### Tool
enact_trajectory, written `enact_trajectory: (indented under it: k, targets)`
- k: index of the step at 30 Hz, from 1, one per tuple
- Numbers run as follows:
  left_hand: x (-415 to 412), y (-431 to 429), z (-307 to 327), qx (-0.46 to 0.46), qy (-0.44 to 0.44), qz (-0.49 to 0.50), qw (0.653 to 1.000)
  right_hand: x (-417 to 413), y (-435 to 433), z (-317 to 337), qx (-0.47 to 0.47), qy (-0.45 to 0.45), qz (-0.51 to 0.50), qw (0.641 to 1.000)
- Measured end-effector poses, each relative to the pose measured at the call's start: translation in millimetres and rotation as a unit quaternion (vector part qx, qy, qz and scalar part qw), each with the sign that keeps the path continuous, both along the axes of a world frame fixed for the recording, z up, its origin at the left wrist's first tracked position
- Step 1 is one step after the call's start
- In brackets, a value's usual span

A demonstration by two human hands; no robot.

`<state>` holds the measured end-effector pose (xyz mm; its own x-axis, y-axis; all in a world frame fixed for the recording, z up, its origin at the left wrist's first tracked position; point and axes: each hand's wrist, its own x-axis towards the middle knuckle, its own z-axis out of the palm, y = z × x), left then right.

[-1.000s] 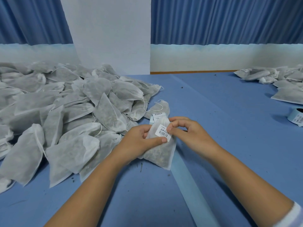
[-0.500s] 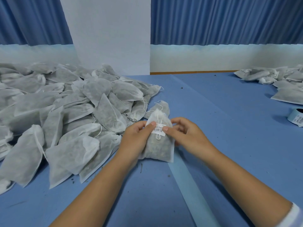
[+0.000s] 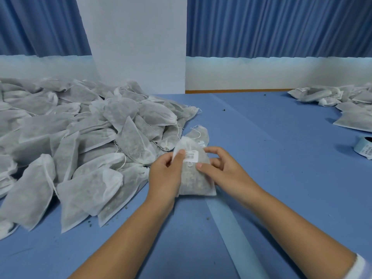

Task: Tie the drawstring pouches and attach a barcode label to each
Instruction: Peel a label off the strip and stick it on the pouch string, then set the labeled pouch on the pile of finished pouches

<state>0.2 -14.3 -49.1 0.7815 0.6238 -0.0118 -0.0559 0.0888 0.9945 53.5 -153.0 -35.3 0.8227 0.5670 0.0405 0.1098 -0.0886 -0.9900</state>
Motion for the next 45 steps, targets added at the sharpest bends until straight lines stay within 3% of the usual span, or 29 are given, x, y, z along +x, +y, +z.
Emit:
enact_trajectory:
  k: [4, 8, 11, 14, 17, 21, 23, 26, 29, 32, 34, 36, 38, 39, 43, 45]
  targets:
    - [3.2, 13.0, -0.9, -0.014, 0.008, 0.068, 0.998, -5.7, -0.2, -2.8, 0.001, -0.032, 0.103, 0.994]
    - [4.2, 20.9, 0.6, -0.054, 0.017, 0.046, 0.997, -3.0, 3.4, -1.2, 0.057, -0.033, 0.034, 0.997]
    - [6.2, 22.9, 3.2, -0.107, -0.002, 0.030, 0.994, 2.0, 2.2, -0.6, 0.049, -0.002, 0.016, 0.999]
    - [8.6, 25.8, 2.0, -0.124, 0.003, 0.050, 0.991, 10.7, 0.9, 2.6, 0.137, -0.026, -0.111, 0.984]
    - [7.3, 27.1, -0.5, -0.064, -0.001, 0.065, 0.996, 14.9, -4.7, 5.0, 0.265, -0.006, -0.111, 0.958]
    - [0.9, 29.5, -1.0, 0.134, -0.008, 0.103, 0.986, 9.3, -0.4, -5.2, 0.142, -0.031, -0.047, 0.988]
    - [-0.8, 34.8, -1.6, 0.285, 0.032, 0.100, 0.953, 4.5, 2.9, -5.8, 0.096, -0.058, -0.045, 0.993]
    - [-2.3, 41.3, -5.1, 0.472, 0.145, 0.041, 0.869, 1.4, 4.3, -7.2, 0.045, -0.140, -0.061, 0.987]
    - [-1.9, 40.6, -6.3, 0.571, 0.218, 0.013, 0.791, 0.3, 5.1, -12.8, -0.005, -0.227, -0.095, 0.969]
    - [-5.1, 41.9, -1.0, 0.645, 0.237, 0.023, 0.726, -2.0, 7.1, -13.2, -0.021, -0.265, -0.124, 0.956]
    - [-5.4, 44.6, 2.5, 0.634, 0.197, 0.034, 0.747, -4.8, 8.6, -13.5, -0.016, -0.264, -0.116, 0.957]
    - [-6.0, 43.7, 7.2, 0.542, 0.103, 0.036, 0.833, -7.7, 11.1, -14.7, -0.022, -0.255, -0.099, 0.962]
    - [-6.8, 36.6, 14.1, 0.375, 0.032, 0.004, 0.927, -10.7, 14.3, -15.3, -0.018, -0.225, -0.079, 0.971]
    - [-7.4, 32.1, 17.5, 0.293, 0.013, -0.031, 0.956, -12.1, 16.0, -15.7, -0.011, -0.210, -0.068, 0.975]
    - [-9.5, 24.1, 25.4, 0.108, -0.009, -0.119, 0.987, -13.9, 14.1, -13.9, 0.034, -0.158, -0.062, 0.985]
    - [-11.1, 24.6, 27.8, 0.081, -0.032, -0.143, 0.986, -12.3, 11.6, -11.0, 0.040, -0.164, -0.075, 0.983]
